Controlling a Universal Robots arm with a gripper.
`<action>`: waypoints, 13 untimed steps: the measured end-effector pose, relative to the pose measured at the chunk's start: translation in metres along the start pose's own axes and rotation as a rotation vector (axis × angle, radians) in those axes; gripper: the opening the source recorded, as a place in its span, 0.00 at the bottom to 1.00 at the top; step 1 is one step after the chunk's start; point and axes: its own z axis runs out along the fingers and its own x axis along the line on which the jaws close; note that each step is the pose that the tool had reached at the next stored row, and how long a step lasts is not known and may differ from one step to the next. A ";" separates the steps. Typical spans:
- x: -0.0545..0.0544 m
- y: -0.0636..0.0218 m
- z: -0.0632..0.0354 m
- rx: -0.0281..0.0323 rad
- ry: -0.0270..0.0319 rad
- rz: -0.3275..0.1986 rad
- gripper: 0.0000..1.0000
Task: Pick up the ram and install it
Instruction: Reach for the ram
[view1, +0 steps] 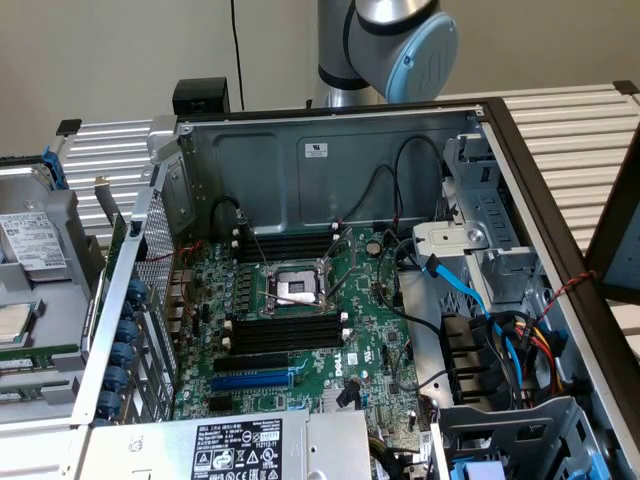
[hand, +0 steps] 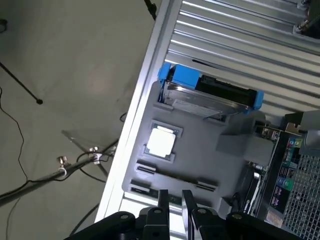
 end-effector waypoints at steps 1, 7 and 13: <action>0.000 0.0000 0.0000 -0.0003 0.0009 -0.019 0.25; 0.000 0.0000 0.0002 -0.0028 0.0066 -0.128 0.25; 0.000 -0.0001 0.0011 -0.0053 0.0126 -0.237 0.25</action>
